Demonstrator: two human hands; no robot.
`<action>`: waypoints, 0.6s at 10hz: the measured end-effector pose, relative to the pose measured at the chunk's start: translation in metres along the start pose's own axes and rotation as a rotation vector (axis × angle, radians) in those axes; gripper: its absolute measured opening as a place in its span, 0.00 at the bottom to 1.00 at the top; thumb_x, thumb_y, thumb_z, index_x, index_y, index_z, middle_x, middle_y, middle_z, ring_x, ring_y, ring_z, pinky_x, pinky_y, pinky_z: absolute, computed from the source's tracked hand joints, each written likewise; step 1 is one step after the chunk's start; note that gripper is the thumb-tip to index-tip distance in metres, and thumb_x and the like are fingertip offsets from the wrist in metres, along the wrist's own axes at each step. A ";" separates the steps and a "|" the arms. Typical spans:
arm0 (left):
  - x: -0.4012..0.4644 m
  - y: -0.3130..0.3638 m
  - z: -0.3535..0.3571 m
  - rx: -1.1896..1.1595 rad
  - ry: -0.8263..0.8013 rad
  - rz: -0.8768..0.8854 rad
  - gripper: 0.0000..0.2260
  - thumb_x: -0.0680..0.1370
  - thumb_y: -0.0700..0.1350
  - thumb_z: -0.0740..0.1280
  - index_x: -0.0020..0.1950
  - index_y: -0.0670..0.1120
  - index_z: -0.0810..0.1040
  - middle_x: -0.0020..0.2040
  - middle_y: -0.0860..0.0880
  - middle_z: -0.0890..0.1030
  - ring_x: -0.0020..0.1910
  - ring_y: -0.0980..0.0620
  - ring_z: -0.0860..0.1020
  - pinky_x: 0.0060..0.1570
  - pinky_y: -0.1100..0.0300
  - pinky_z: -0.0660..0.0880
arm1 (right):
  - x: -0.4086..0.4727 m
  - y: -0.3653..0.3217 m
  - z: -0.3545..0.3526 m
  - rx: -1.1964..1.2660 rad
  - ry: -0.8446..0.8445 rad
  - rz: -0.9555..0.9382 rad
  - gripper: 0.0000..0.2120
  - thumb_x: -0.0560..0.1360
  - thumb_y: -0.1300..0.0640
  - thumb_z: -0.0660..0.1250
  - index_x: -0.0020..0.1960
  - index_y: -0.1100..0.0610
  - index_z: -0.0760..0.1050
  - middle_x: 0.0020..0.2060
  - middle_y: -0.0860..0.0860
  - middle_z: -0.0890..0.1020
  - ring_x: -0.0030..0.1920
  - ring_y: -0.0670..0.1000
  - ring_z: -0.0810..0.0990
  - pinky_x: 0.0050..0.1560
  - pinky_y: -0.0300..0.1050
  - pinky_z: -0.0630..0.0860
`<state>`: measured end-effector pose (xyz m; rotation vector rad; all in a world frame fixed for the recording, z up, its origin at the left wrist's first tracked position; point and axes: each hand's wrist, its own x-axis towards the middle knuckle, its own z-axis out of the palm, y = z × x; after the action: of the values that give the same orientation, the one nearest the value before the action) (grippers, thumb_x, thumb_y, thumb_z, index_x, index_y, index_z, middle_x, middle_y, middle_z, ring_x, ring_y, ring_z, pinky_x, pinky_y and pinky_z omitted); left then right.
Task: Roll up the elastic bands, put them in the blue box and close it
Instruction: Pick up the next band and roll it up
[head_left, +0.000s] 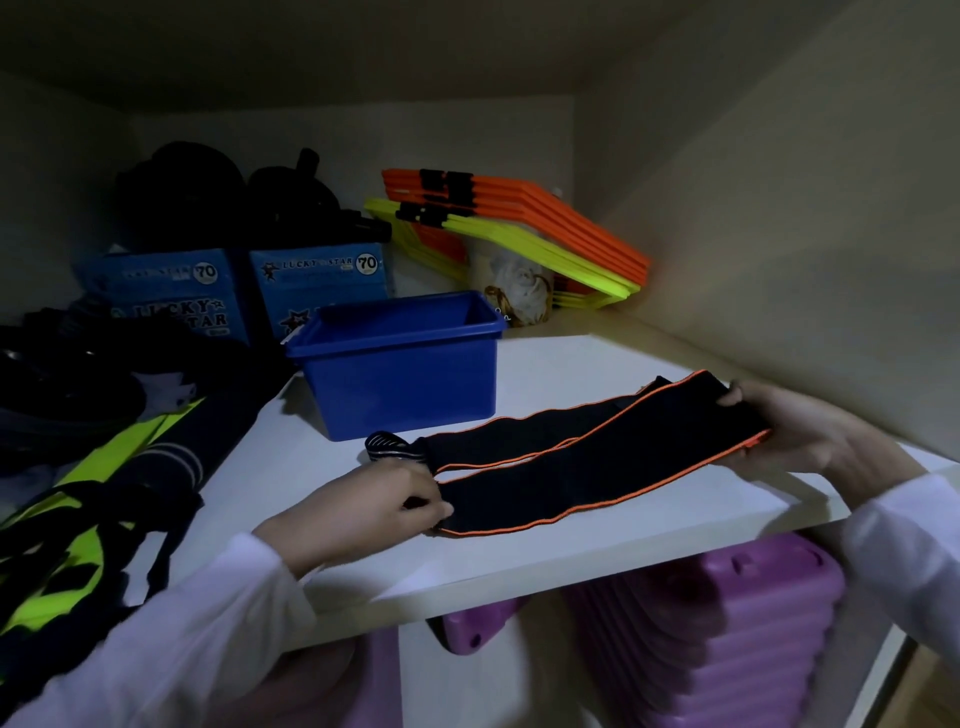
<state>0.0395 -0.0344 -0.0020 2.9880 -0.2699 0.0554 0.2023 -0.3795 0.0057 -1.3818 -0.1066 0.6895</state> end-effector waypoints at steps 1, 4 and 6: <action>0.011 0.002 0.001 -0.010 0.006 -0.015 0.08 0.76 0.50 0.64 0.46 0.47 0.79 0.46 0.58 0.74 0.46 0.59 0.73 0.56 0.55 0.72 | 0.000 0.001 -0.002 -0.007 -0.004 -0.042 0.37 0.30 0.63 0.79 0.39 0.62 0.74 0.25 0.58 0.81 0.26 0.55 0.82 0.26 0.49 0.80; 0.018 0.007 0.000 -0.149 -0.074 -0.122 0.26 0.75 0.48 0.66 0.73 0.51 0.63 0.68 0.52 0.72 0.61 0.57 0.72 0.56 0.68 0.66 | -0.010 -0.001 0.006 -0.100 0.020 -0.011 0.24 0.52 0.59 0.80 0.40 0.63 0.71 0.21 0.57 0.80 0.20 0.53 0.80 0.19 0.45 0.77; 0.017 0.006 0.000 -0.163 -0.039 -0.113 0.25 0.75 0.47 0.67 0.71 0.49 0.66 0.61 0.51 0.71 0.56 0.56 0.69 0.47 0.71 0.66 | -0.002 0.002 -0.006 -0.143 0.035 0.051 0.13 0.64 0.57 0.71 0.43 0.64 0.73 0.22 0.56 0.79 0.18 0.51 0.77 0.15 0.36 0.70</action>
<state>0.0552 -0.0433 -0.0005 2.8383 -0.1037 -0.0359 0.2027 -0.3857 0.0035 -1.5377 -0.0939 0.7108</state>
